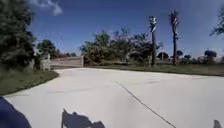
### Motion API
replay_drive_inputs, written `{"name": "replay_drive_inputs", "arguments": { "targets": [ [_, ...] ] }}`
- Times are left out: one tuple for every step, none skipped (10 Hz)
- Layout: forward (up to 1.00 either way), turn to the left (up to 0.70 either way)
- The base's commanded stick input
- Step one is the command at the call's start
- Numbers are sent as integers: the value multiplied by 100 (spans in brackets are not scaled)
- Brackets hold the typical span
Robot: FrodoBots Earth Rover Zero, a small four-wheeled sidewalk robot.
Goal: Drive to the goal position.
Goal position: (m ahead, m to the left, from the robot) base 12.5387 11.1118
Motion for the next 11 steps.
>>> {"name": "replay_drive_inputs", "arguments": {
  "targets": [
    [70, 35],
    [70, 35],
    [70, 35],
    [70, 4],
    [70, 0],
    [70, 0],
    [70, 0],
    [70, 0],
    [70, 0],
    [70, 0],
    [70, 0]
  ]
}}
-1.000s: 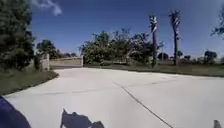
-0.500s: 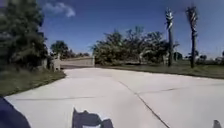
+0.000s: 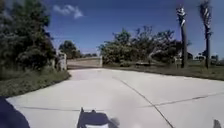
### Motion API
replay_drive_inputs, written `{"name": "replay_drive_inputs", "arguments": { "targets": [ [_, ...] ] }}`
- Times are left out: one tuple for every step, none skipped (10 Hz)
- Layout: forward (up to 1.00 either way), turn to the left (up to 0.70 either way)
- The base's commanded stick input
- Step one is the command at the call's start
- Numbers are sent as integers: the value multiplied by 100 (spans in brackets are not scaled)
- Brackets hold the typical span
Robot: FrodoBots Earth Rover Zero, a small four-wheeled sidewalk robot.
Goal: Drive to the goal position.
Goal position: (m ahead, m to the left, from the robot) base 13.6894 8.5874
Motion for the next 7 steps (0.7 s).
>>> {"name": "replay_drive_inputs", "arguments": {
  "targets": [
    [70, 0],
    [70, 0],
    [70, 0],
    [70, 0],
    [70, 0],
    [70, 35],
    [70, 35]
  ]
}}
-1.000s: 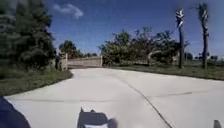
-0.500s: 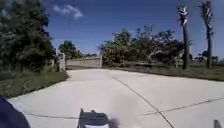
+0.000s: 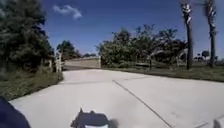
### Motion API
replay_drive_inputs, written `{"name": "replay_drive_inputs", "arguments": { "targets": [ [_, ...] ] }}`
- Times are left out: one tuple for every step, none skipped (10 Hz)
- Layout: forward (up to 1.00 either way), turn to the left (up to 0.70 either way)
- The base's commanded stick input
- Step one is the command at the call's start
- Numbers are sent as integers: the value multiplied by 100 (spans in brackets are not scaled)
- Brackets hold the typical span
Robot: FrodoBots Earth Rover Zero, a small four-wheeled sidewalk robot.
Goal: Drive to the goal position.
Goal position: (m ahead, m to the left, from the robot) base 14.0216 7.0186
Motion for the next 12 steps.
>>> {"name": "replay_drive_inputs", "arguments": {
  "targets": [
    [70, 35],
    [70, 35],
    [70, 35],
    [70, 35],
    [70, 35],
    [70, 30],
    [70, 0],
    [70, 0],
    [70, 0],
    [70, 0],
    [70, 0],
    [70, 0]
  ]
}}
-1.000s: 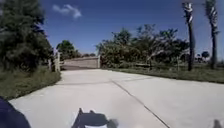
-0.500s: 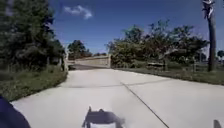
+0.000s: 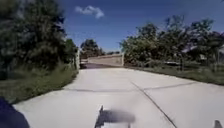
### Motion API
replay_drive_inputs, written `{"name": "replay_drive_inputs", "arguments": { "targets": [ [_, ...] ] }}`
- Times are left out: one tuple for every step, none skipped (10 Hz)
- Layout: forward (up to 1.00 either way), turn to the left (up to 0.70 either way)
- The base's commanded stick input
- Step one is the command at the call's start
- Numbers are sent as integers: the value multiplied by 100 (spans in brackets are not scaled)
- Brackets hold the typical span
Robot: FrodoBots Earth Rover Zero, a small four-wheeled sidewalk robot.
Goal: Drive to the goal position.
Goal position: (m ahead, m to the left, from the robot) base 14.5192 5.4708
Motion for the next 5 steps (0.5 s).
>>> {"name": "replay_drive_inputs", "arguments": {
  "targets": [
    [70, 0],
    [70, 0],
    [70, 0],
    [70, 0],
    [70, 0]
  ]
}}
